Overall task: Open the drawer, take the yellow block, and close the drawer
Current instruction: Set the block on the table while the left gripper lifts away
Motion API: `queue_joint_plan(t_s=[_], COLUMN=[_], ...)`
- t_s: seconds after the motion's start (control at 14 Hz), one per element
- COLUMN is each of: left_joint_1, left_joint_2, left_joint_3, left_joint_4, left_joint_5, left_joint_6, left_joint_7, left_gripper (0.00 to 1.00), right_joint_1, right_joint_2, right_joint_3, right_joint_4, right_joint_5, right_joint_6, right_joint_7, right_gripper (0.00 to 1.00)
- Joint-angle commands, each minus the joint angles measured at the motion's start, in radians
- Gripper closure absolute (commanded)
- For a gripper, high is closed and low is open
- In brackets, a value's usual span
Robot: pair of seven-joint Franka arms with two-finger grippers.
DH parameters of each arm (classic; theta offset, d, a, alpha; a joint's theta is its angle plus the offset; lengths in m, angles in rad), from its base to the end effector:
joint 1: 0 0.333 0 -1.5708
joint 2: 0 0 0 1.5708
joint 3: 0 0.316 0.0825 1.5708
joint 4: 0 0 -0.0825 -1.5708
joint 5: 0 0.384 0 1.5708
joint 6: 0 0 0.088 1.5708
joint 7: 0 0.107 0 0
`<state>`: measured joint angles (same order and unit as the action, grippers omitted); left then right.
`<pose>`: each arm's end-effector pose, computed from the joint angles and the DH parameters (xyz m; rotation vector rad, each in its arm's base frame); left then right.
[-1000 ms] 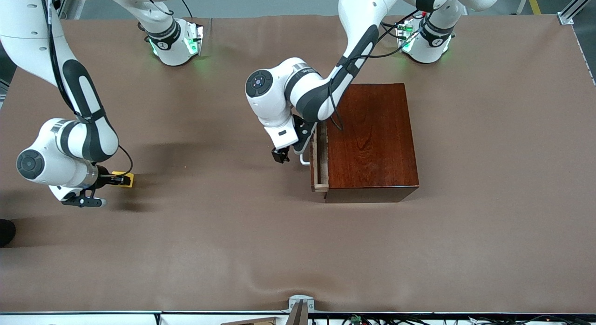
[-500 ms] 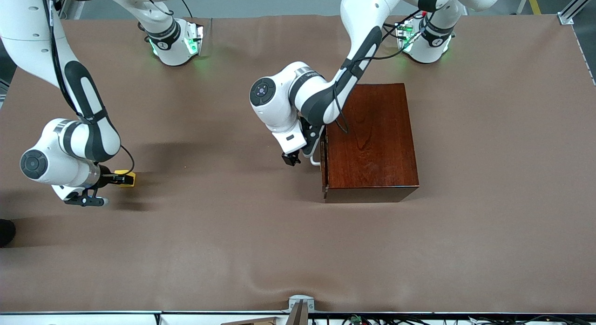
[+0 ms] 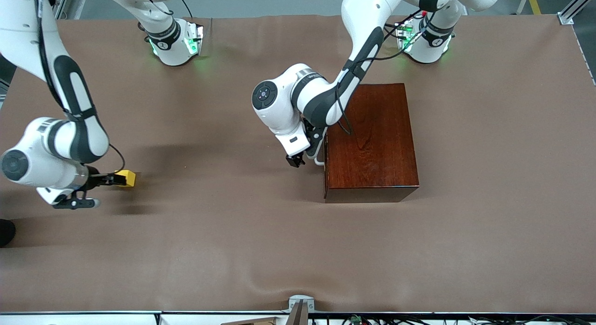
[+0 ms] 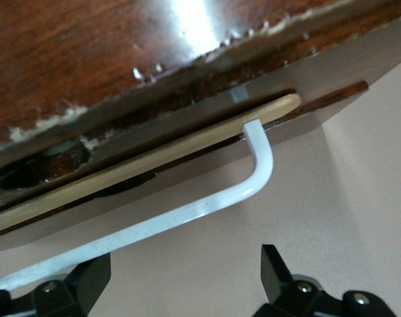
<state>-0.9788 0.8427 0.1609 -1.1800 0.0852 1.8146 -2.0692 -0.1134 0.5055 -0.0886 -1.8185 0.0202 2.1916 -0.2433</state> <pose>0.4855 -0.5544 0.2717 -2.4154 -1.6193 -0.2611 0.6229 -0.1233 0.2505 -3.1325 -0.0575 0.2090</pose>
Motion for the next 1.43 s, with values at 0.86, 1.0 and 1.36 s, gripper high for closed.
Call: queue_joint_plan(t_s=[0.86, 1.0, 1.36], left_joint_1=[0.006, 0.047, 0.19], left_joint_2=[-0.178, -0.258, -0.413], left_joint_3=[0.006, 0.008, 0.003], left_joint_4=[-0.004, -0.015, -0.059], left_joint_5=[0.022, 0.03, 0.024], left_joint_6=[-0.055, -0.084, -0.143], left_joint_7=[0.004, 0.088, 0.468], left_gripper=[0.0, 0.0, 0.0], right_joint_1=[0.035, 0.046, 0.093], right_joint_2=[-0.24, -0.257, -0.307], right_joint_3=[0.032, 0.035, 0.03], right_joint_4=[0.271, 0.323, 0.438], right_joint_5=[-0.009, -0.009, -0.017], right_joint_6=[-0.406, -0.484, -0.621], right_joint_7=[-0.011, -0.016, -0.022], right_gripper=[0.0, 0.0, 0.0])
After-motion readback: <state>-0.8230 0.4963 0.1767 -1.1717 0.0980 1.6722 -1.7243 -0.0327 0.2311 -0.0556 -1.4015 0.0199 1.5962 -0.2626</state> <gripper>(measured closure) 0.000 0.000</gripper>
